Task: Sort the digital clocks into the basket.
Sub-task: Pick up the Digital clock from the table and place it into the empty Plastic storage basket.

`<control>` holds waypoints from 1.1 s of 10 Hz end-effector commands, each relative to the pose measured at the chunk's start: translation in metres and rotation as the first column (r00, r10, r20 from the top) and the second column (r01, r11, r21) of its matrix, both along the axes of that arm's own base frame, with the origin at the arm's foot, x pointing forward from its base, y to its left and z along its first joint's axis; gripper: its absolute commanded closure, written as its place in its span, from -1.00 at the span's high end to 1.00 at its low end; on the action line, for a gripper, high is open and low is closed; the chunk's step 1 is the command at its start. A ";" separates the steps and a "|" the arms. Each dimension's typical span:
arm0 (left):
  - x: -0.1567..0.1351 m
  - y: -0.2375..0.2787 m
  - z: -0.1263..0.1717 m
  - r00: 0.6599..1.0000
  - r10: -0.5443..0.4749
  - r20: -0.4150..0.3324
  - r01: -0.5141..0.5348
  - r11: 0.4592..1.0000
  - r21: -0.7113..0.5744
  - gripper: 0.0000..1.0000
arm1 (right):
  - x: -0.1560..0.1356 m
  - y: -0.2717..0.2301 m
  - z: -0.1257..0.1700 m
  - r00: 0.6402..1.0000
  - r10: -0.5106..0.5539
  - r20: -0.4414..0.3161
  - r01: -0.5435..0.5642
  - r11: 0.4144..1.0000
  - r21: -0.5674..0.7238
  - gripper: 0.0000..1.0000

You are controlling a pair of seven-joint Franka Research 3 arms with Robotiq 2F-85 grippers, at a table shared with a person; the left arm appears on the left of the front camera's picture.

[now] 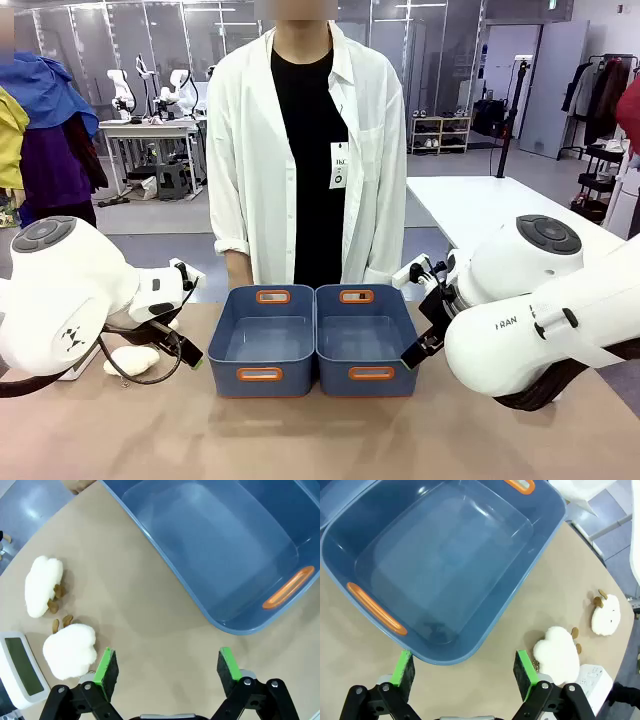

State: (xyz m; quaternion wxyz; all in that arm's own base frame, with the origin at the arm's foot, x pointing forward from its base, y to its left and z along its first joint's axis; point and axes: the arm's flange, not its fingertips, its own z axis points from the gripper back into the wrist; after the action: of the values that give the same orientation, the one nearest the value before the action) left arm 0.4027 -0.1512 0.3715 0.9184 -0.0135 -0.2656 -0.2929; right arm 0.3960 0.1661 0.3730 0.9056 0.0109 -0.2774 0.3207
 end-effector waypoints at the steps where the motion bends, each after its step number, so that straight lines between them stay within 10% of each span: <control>1: 0.000 0.000 0.000 1.000 0.000 0.000 0.000 1.000 0.000 1.00 | 0.000 0.000 0.000 1.000 0.000 0.000 0.000 1.000 0.000 1.00; 10: 0.000 -0.001 0.000 1.000 -0.001 0.000 0.001 1.000 0.000 1.00 | 0.000 0.000 0.000 1.000 0.001 0.001 -0.001 1.000 -0.001 1.00; 11: 0.002 0.016 0.017 0.987 -0.026 -0.157 0.019 0.999 -0.043 1.00 | 0.008 -0.011 0.019 0.992 0.051 -0.117 -0.027 0.980 0.196 1.00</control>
State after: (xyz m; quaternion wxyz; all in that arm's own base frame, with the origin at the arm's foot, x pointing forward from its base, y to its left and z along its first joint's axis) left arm 0.4017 -0.1509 0.3708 0.9244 -0.0252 -0.2451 -0.2913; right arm 0.3959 0.1697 0.3750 0.9102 0.0383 -0.2713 0.3108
